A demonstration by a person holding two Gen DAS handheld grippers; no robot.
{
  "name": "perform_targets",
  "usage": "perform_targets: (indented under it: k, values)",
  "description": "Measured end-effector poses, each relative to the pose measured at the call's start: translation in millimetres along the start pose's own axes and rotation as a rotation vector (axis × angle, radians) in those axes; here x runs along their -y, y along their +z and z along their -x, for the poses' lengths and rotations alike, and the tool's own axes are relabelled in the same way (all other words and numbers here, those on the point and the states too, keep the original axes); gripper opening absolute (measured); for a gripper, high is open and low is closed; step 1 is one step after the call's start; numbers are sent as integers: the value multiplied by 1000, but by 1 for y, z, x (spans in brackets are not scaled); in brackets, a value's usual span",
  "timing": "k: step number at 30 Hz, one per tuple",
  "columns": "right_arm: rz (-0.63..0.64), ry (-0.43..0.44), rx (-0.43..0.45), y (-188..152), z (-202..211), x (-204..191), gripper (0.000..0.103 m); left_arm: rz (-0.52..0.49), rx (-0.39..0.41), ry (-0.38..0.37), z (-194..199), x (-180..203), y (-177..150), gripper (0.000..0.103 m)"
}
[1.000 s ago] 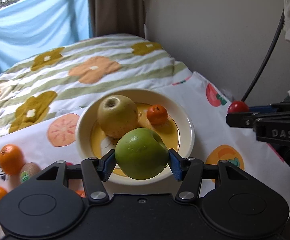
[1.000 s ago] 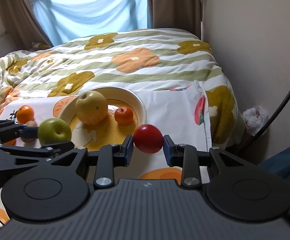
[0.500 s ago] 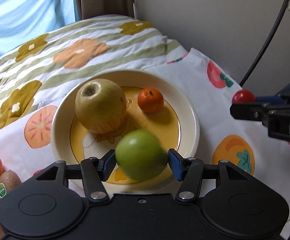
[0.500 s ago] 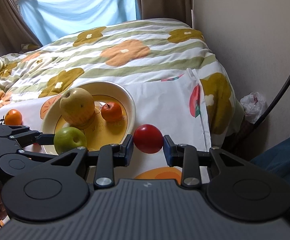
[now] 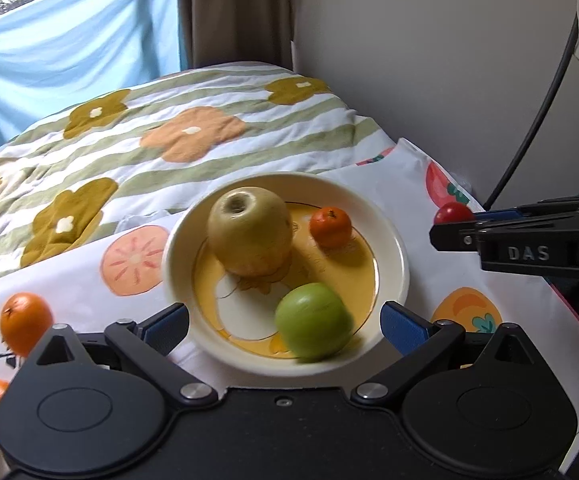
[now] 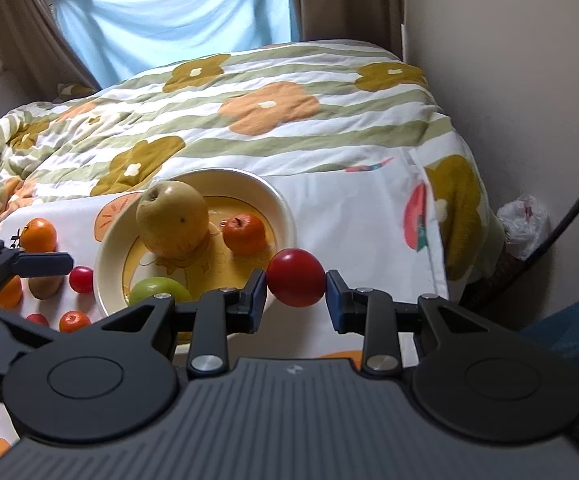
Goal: Organize fruits
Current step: 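Open the left gripper to drop the apple while the right gripper drops the tomato in the bowl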
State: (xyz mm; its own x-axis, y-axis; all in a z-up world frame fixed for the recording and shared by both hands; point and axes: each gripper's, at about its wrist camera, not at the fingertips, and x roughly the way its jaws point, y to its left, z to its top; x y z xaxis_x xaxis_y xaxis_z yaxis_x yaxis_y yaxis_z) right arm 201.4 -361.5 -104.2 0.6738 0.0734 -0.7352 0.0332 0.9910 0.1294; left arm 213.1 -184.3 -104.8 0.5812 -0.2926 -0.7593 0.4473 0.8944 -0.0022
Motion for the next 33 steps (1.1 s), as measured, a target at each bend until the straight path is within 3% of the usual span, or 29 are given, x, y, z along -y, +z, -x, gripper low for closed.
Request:
perform_targets:
  k: [21,23,25,27,33]
  values:
    - [56,109,-51,-6,-45,-30,48,114,16,117,26,-43,-32,103]
    - [50,112,-30,-6,-42,-28,63,116,19,122,27,-43,-33,103]
    - [41,111,4,-7,-36,-24,87,122,22,125,29,-43,-35,103]
    - [27,107,29,-8,-31,-20,98,134,24,121,31,-43,-36,103]
    - [3,81,42,-8,-23,-14,103,146,37,134,39,-40,-40,103]
